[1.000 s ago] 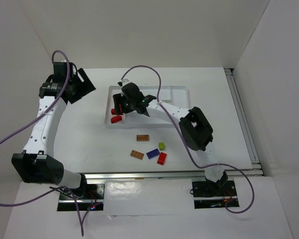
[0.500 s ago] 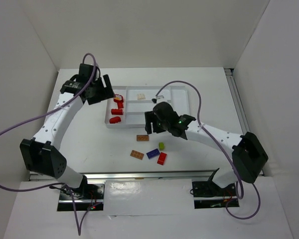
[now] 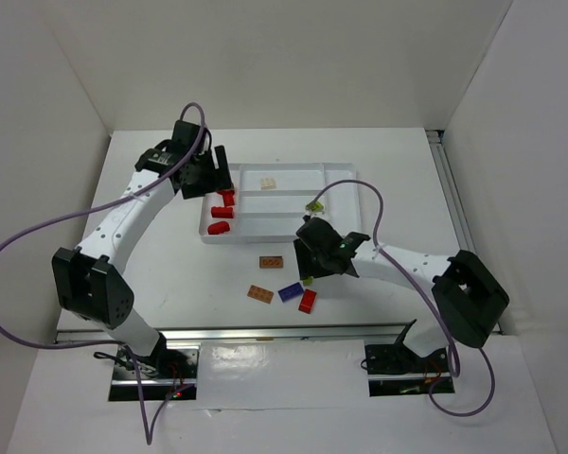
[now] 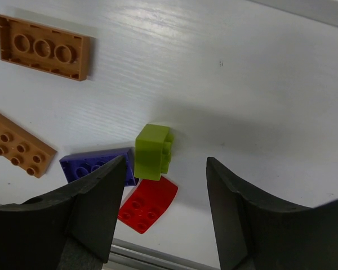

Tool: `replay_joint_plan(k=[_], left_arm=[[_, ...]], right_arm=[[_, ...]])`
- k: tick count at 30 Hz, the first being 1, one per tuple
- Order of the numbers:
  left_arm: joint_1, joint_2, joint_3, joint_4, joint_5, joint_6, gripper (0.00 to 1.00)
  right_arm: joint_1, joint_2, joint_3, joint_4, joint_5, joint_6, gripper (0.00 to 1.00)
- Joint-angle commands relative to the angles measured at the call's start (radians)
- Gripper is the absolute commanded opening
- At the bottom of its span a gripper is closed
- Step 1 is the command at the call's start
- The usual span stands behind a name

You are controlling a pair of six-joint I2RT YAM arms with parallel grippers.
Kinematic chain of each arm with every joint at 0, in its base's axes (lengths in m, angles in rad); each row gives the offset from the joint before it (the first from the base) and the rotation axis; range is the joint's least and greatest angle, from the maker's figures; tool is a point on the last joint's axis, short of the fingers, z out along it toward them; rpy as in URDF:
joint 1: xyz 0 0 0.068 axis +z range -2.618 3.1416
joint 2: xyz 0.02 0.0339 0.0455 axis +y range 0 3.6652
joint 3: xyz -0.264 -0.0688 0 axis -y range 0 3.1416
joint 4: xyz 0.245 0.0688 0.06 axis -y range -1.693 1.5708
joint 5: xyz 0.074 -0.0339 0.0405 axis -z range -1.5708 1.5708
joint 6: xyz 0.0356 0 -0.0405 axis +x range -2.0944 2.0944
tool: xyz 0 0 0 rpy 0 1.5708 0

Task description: Sort the legos into containers by color

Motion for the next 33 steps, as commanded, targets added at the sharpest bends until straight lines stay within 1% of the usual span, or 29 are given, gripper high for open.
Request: replay_joint_plan(k=[1,3,4,5,6,7,9,11,12,13,14,16,18,20,21,23,24,26,27,29,30,33], left_arm=[[-0.012,0.018,0.037,0.002,-0.017,0.010,0.85],[-0.012,0.018,0.037,0.002,-0.017,0.010,0.85],[-0.012,0.018,0.037,0.002,-0.017,0.010,0.85],[-0.012,0.018,0.037,0.002,-0.017,0.010,0.85],[-0.012,0.027,0.037,0.002,-0.017,0.010,0.85],[-0.012,0.027,0.037,0.002,-0.017,0.010,0.85],[-0.012,0.027,0.037,0.002,-0.017,0.010,0.85],[-0.012,0.027,0.037,0.002,-0.017,0.010,0.85],[-0.012,0.027,0.037,0.002,-0.017,0.010,0.85],[-0.012,0.027,0.037,0.002,-0.027,0.010,0.85],[-0.012,0.027,0.037,0.002,-0.027,0.010,0.85],[-0.012,0.027,0.046,0.002,-0.037,0.010,0.85],[-0.022,0.027,0.046,0.002,-0.063,0.010,0.85],[-0.022,0.027,0.055,-0.008,-0.086,0.010,0.85],[-0.031,0.027,0.055,-0.018,-0.086,0.021,0.85],[-0.031,0.027,0.066,-0.018,-0.096,0.021,0.85],[-0.031,0.018,0.066,-0.018,-0.105,0.030,0.85],[-0.031,0.009,0.054,-0.018,-0.105,0.039,0.85],[-0.031,0.009,0.043,-0.018,-0.105,0.039,0.85],[-0.031,0.009,0.043,-0.018,-0.105,0.049,0.85],[-0.031,0.009,0.043,-0.018,-0.105,0.049,0.85],[-0.031,0.009,0.043,-0.018,-0.105,0.049,0.85]], right_arm=[[0.003,0.014,-0.019,0.040,-0.014,0.011,0.65],[0.003,0.024,-0.028,0.052,-0.023,0.011,0.64],[0.003,0.024,-0.028,0.061,-0.023,0.011,0.62],[0.003,0.033,-0.028,0.062,-0.023,0.002,0.57],[0.003,0.045,-0.028,0.071,-0.023,0.002,0.57],[0.003,0.045,-0.028,0.071,-0.023,0.002,0.53],[0.003,0.057,-0.028,0.091,-0.023,0.002,0.41],[0.003,0.068,-0.018,0.100,-0.023,-0.008,0.33],[0.003,0.079,0.001,0.088,-0.011,-0.008,0.29],[0.003,0.079,0.030,0.075,0.004,-0.018,0.21],[0.003,0.079,0.048,0.059,0.024,-0.018,0.18],[0.003,0.062,0.102,0.017,0.087,-0.028,0.18],[0.003,0.010,0.111,0.034,0.144,-0.059,0.18],[-0.037,-0.002,0.133,0.071,0.144,-0.111,0.18],[-0.093,-0.002,0.145,0.101,0.102,-0.129,0.18],[-0.163,0.042,0.208,0.115,0.069,-0.168,0.18],[-0.174,0.078,0.228,0.127,0.069,-0.179,0.18],[-0.188,0.111,0.260,0.207,0.087,-0.199,0.18],[-0.210,0.152,0.281,0.224,0.068,-0.211,0.18],[-0.232,0.201,0.362,0.235,0.058,-0.211,0.18],[-0.244,0.246,0.387,0.244,0.058,-0.220,0.18],[-0.263,0.304,0.469,0.256,0.035,-0.220,0.19]])
